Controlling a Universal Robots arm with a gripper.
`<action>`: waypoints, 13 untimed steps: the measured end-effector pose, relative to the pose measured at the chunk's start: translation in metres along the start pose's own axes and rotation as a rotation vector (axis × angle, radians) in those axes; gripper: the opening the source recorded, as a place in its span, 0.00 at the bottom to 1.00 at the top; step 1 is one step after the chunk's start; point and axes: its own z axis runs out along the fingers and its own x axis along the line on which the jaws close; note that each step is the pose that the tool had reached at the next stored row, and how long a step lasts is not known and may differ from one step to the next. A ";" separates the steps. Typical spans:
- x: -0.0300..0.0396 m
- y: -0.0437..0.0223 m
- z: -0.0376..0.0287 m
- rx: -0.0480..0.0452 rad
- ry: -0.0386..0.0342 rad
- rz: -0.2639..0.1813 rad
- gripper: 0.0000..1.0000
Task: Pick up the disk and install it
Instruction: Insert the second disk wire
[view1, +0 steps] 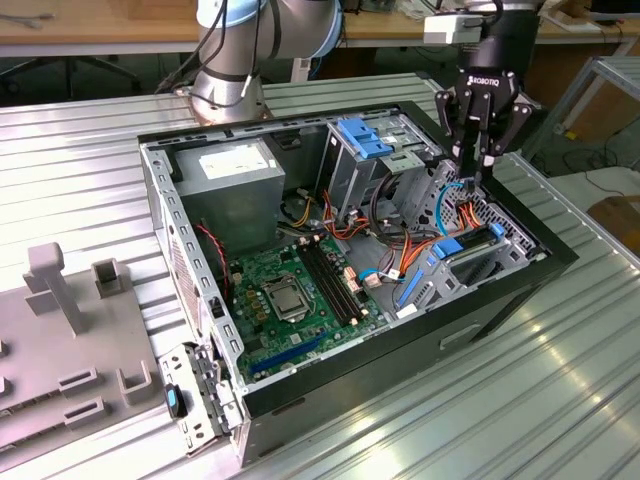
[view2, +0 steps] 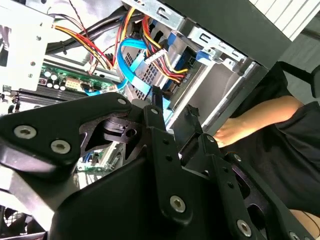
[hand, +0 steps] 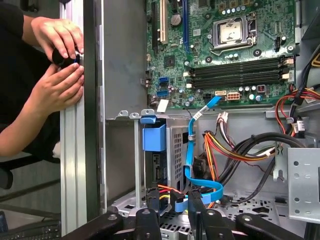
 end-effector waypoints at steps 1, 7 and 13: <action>-0.0013 0.0000 0.0008 0.0001 0.0026 0.000 0.36; -0.0055 0.0000 0.0046 0.0002 0.0155 0.000 0.36; -0.0063 0.0000 0.0062 0.0006 0.0533 0.000 0.36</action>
